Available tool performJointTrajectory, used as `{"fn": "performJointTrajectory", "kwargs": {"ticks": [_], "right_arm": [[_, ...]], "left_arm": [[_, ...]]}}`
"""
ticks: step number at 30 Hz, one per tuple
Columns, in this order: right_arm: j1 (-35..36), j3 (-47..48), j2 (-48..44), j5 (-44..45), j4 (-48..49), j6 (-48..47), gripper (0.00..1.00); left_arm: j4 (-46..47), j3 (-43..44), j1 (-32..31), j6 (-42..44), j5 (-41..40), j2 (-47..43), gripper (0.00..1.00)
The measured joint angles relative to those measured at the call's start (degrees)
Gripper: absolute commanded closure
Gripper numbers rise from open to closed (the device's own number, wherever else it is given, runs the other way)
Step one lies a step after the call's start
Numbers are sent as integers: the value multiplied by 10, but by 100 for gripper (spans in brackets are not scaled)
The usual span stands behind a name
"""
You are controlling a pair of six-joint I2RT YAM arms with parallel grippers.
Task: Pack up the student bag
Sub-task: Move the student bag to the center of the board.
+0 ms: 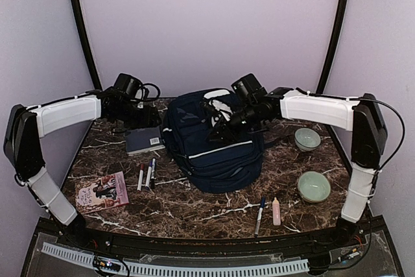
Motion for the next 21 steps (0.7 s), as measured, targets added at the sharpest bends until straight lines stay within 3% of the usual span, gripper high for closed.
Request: {"fn": "performJointTrajectory", "kwargs": {"ticks": [5, 14, 21], "right_arm": [[28, 110, 87, 30, 37, 88, 60], [53, 381, 313, 45, 26, 198, 35], [70, 410, 373, 27, 71, 283, 29]], "left_arm": [[3, -1, 71, -28, -10, 2, 23], [29, -33, 165, -63, 56, 53, 22], [35, -61, 214, -74, 95, 87, 24]]}}
